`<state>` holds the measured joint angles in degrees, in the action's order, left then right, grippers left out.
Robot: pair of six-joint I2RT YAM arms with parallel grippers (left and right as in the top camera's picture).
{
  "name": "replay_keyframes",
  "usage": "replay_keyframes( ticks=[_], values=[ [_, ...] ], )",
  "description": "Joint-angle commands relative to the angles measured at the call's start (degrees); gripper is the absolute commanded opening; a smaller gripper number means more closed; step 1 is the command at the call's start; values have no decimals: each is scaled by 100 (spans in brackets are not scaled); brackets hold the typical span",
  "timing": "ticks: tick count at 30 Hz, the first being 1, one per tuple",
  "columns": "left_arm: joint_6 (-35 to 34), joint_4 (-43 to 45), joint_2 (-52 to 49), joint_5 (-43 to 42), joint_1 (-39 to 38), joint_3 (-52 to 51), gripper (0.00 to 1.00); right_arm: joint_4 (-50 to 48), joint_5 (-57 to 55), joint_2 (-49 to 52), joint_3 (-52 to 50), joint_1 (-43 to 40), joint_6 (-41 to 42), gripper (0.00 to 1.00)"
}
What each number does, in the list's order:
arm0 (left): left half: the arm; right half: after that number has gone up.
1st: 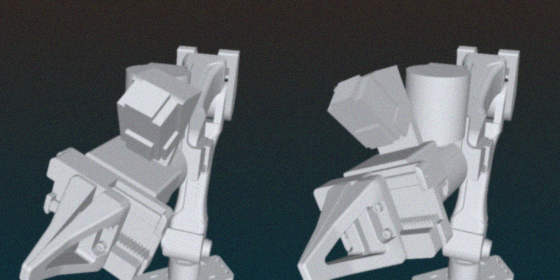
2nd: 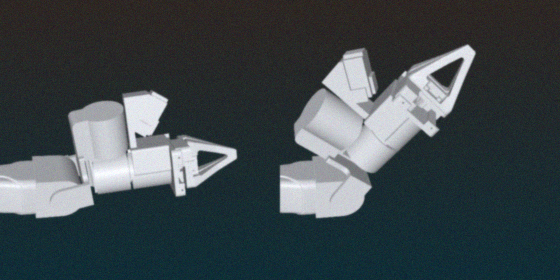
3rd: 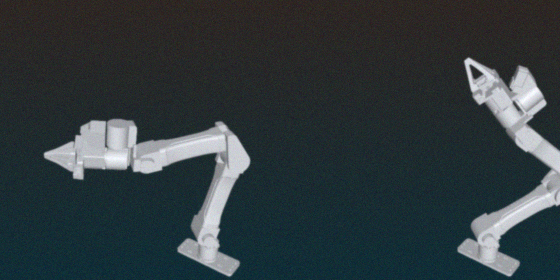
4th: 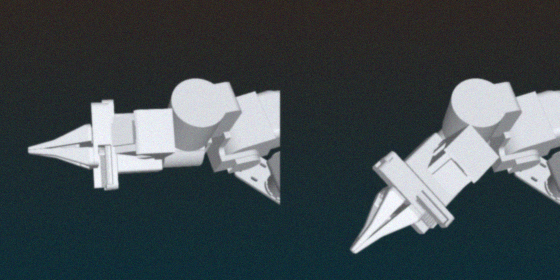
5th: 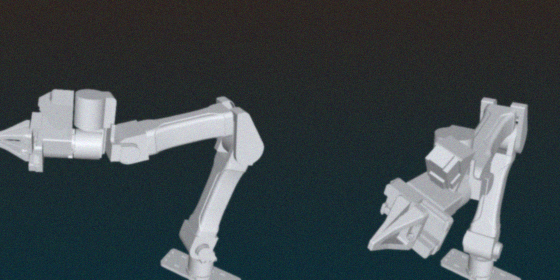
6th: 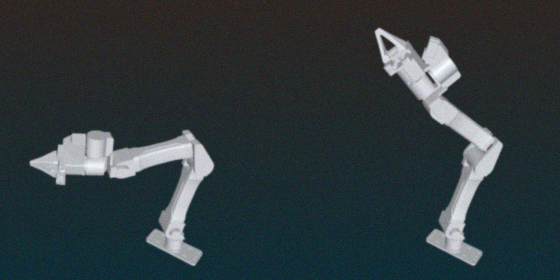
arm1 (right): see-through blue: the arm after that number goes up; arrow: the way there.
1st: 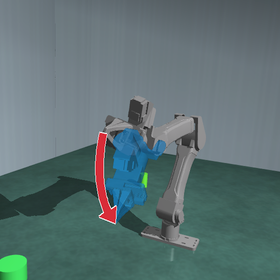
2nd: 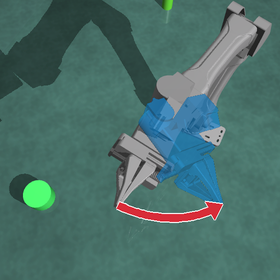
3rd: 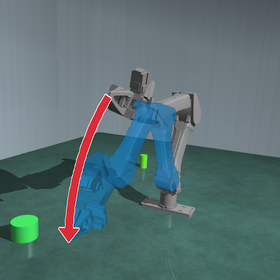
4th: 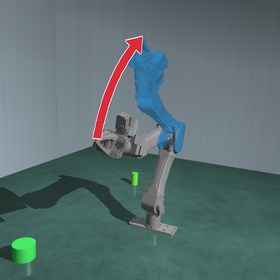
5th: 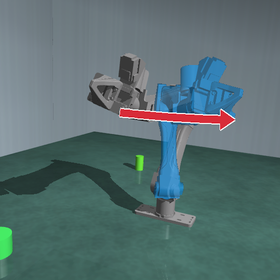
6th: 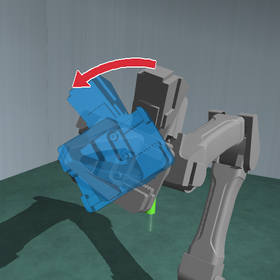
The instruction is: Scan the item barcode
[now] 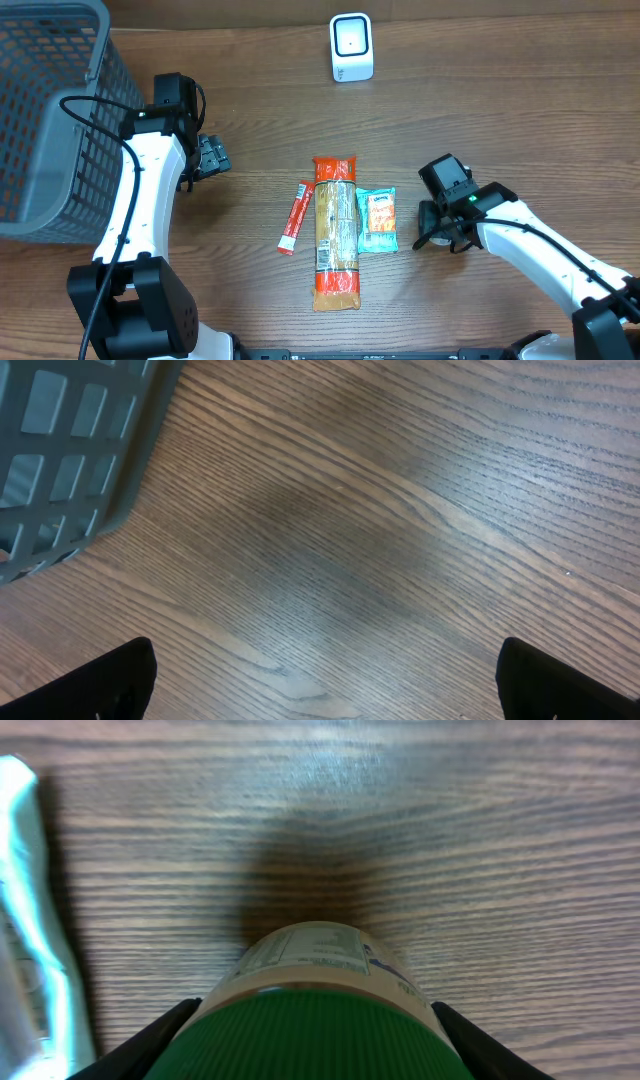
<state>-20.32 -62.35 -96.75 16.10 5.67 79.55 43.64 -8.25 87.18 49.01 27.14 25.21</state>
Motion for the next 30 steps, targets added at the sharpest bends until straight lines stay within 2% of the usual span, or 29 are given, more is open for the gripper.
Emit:
replay_keyframes(
  ticks=[1,17,23,30],
  values=[
    [149,2,122,37,-7,107,100,111,-26,-37,457,11,-15,4],
    [149,2,122,37,-7,107,100,533,236,-37,826,-28,-13,4],
    [149,2,122,37,-7,107,100,1685,638,-37,2162,-479,-315,4],
    [149,2,122,37,-7,107,100,2240,715,-37,3051,-748,-339,4]
  ],
)
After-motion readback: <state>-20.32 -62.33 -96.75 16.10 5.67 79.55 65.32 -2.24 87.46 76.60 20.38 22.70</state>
